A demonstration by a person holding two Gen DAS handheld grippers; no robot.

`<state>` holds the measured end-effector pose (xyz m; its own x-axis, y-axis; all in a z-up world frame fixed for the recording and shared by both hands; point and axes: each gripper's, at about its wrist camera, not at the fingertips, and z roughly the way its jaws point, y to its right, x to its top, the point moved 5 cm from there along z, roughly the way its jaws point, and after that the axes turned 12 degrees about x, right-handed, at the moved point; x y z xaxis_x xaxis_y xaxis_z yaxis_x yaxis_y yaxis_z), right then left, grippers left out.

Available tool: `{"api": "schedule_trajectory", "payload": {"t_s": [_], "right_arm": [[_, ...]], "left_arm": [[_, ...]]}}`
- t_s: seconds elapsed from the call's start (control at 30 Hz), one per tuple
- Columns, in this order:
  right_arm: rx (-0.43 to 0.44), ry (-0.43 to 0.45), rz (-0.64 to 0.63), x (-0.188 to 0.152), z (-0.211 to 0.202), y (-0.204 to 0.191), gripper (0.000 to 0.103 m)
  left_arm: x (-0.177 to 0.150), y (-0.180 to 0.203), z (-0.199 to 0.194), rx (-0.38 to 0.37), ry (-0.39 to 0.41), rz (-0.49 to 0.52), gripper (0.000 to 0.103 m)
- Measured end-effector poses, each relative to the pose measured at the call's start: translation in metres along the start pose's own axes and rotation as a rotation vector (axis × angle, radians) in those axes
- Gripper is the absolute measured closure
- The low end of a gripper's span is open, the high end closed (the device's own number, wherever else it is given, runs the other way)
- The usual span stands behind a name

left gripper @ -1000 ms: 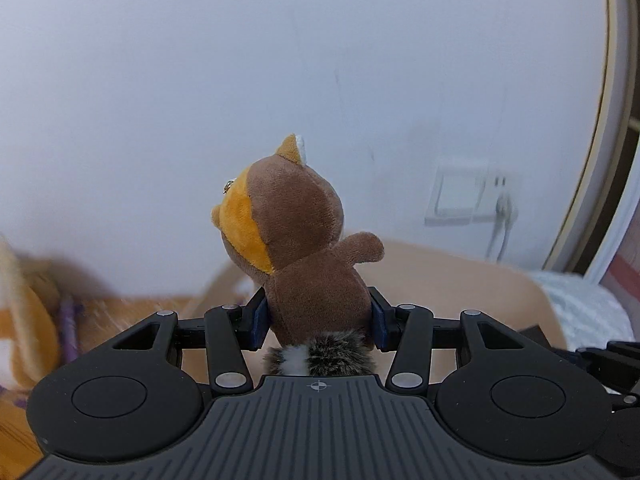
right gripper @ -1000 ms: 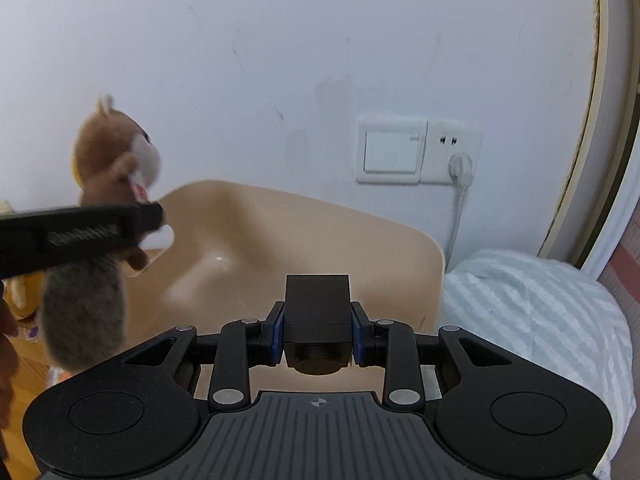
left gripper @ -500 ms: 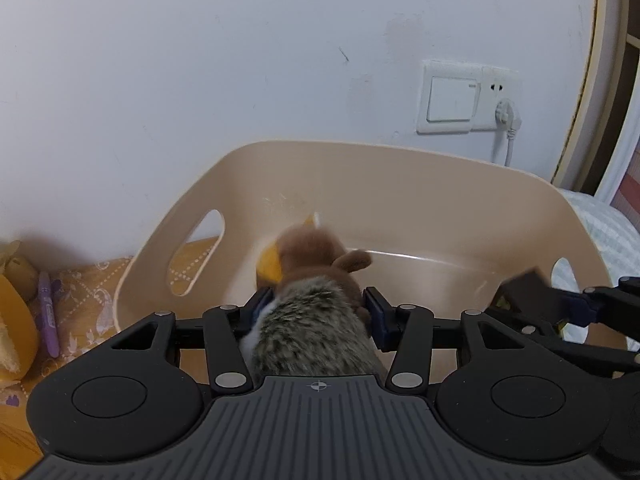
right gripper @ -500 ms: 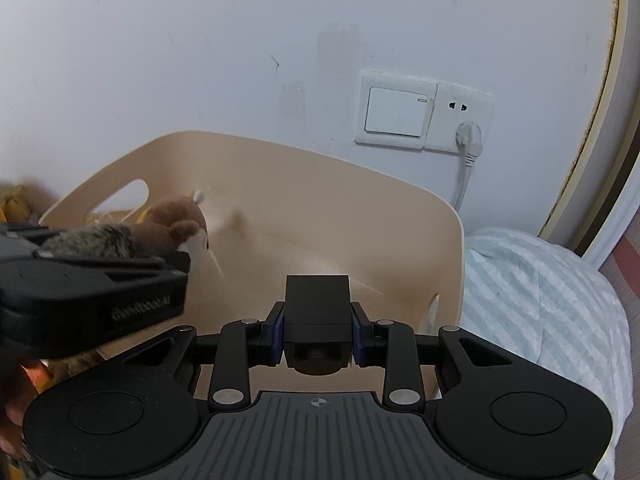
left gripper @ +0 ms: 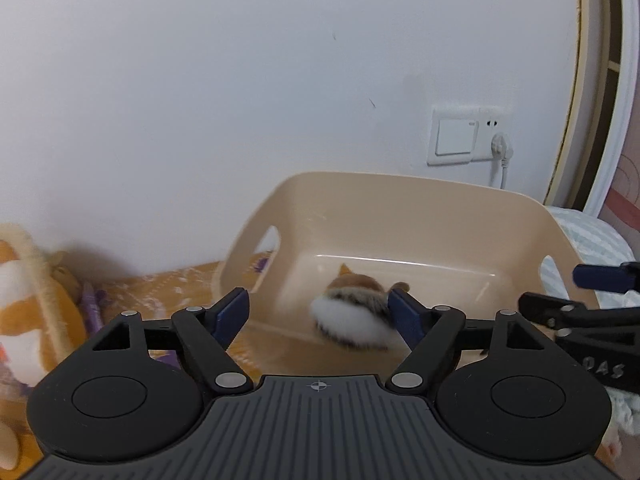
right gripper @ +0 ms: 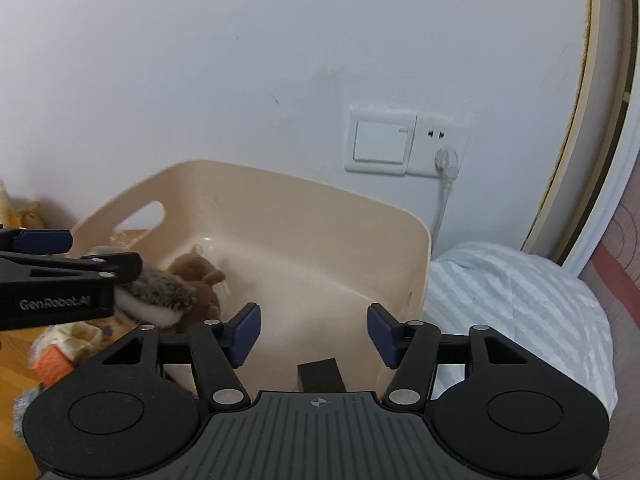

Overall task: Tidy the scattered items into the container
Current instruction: 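Move both open tools back toward the items on the table, then grasp the blue-and-white tissue pack with the left tool while the right tool grasps the white Hello Kitty plush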

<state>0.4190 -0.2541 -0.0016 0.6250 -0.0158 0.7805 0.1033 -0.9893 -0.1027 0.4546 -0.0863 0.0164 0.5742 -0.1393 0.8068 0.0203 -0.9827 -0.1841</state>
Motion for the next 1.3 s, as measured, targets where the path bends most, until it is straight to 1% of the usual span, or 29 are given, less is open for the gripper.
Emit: {"api": "schedule_trajectory", "payload": {"t_s": [0.1, 0.23, 0.37, 0.5, 0.53, 0.57, 0.63, 0.73, 0.87, 0.93, 1.07, 1.17, 1.3], "right_arm": [[0.022, 0.039, -0.010, -0.004, -0.024, -0.010, 0.036], [0.040, 0.096, -0.058, -0.016, -0.058, -0.030, 0.028], [0.069, 0.125, -0.104, -0.039, -0.086, -0.053, 0.026], [0.116, 0.122, -0.122, -0.066, -0.103, -0.074, 0.024], [0.127, 0.118, -0.125, -0.073, -0.106, -0.079, 0.023], [0.134, 0.114, -0.130, -0.080, -0.109, -0.084, 0.020], [0.133, 0.111, -0.147, -0.093, -0.112, -0.092, 0.016], [0.133, 0.101, -0.161, -0.109, -0.112, -0.103, 0.015], [0.155, 0.067, -0.136, -0.129, -0.107, -0.112, 0.014], [0.154, 0.052, -0.118, -0.139, -0.104, -0.113, 0.013], [0.163, 0.021, -0.066, -0.152, -0.094, -0.112, 0.013], [0.154, 0.012, -0.035, -0.160, -0.088, -0.110, 0.013], [0.156, -0.005, 0.003, -0.169, -0.078, -0.110, 0.013]], "left_arm": [[-0.008, -0.016, -0.022, 0.011, 0.043, 0.038, 0.025], [-0.028, -0.041, -0.053, 0.004, 0.092, 0.066, 0.024], [-0.053, -0.068, -0.072, -0.007, 0.096, 0.066, 0.023], [-0.081, -0.092, -0.083, -0.013, 0.085, 0.058, 0.022], [-0.089, -0.097, -0.085, -0.017, 0.081, 0.058, 0.022], [-0.096, -0.100, -0.085, -0.019, 0.080, 0.062, 0.022], [-0.110, -0.107, -0.085, -0.027, 0.083, 0.082, 0.021], [-0.129, -0.116, -0.082, -0.033, 0.079, 0.134, 0.021], [-0.154, -0.127, -0.070, -0.064, 0.039, 0.171, 0.021], [-0.163, -0.130, -0.065, -0.082, 0.037, 0.196, 0.021], [-0.178, -0.130, -0.057, -0.144, 0.046, 0.250, 0.021], [-0.185, -0.125, -0.049, -0.193, 0.055, 0.318, 0.021], [-0.191, -0.116, -0.035, -0.231, 0.080, 0.401, 0.021]]}}
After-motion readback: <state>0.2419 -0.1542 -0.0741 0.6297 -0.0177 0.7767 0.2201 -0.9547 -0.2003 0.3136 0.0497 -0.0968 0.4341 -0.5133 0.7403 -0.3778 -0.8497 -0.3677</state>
